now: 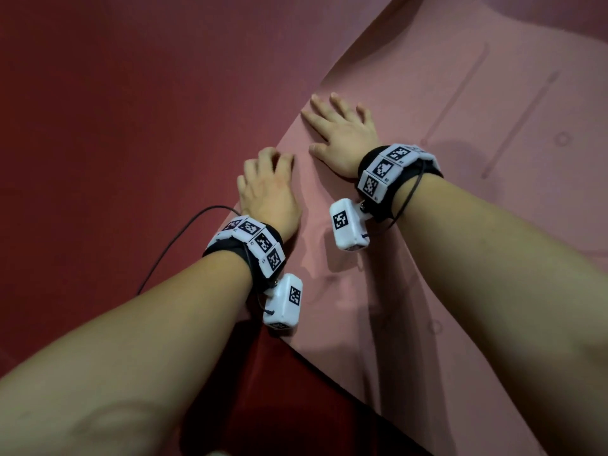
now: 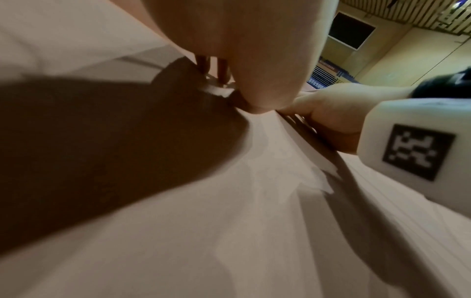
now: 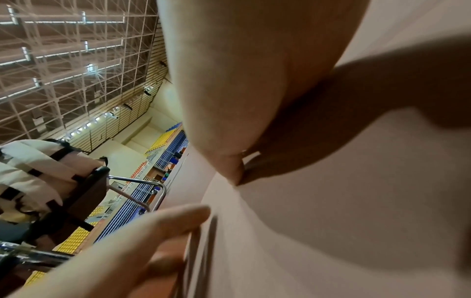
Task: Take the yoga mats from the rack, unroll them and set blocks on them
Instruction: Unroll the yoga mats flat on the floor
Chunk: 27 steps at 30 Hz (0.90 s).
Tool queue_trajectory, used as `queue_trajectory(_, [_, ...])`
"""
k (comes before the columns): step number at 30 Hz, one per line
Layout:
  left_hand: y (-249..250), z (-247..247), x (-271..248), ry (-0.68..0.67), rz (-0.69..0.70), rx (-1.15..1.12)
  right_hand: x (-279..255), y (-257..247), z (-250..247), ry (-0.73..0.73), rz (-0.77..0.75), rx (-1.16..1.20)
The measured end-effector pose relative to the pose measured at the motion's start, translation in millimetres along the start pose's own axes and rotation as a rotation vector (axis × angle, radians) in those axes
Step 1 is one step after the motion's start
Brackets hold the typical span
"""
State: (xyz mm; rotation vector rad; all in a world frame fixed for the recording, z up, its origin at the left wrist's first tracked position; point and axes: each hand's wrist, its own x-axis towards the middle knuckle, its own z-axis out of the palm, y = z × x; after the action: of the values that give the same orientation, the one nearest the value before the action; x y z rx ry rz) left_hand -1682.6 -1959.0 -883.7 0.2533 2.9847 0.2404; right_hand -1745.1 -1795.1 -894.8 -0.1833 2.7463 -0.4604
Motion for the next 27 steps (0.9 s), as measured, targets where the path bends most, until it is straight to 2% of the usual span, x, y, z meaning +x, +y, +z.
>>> queue_trajectory(3, [13.8, 1.3, 12.9, -0.076, 0.132, 0.004, -0.2, 2.2, -0.3, 0.027, -0.005, 0.052])
queue_trajectory(6, [16.6, 10.3, 24.2, -0.209, 0.103, -0.066, 2.1, 5.7, -5.5, -0.003, 0.026, 0.213])
queue_trajectory(8, [14.7, 20.7, 23.5, -0.201, 0.106, -0.011, 4.6, 8.6, -7.7, -0.02, 0.028, 0.273])
queue_trajectory(12, [18.4, 32.1, 16.9, -0.088, 0.105, 0.138, 0.9, 7.5, -4.2, -0.022, -0.026, 0.12])
queue_trajectory(17, [18.3, 33.3, 16.8, -0.071, 0.113, 0.164, 8.6, 23.8, -9.7, -0.035, -0.113, -0.147])
queue_trajectory(23, [19.6, 30.0, 15.9, -0.104, 0.102, 0.159, 39.5, 37.6, -26.1, -0.046, -0.088, -0.216])
queue_trajectory(27, [19.3, 27.4, 16.0, -0.125, 0.11, 0.159, 62.3, 44.9, -35.9, -0.051, 0.004, -0.178])
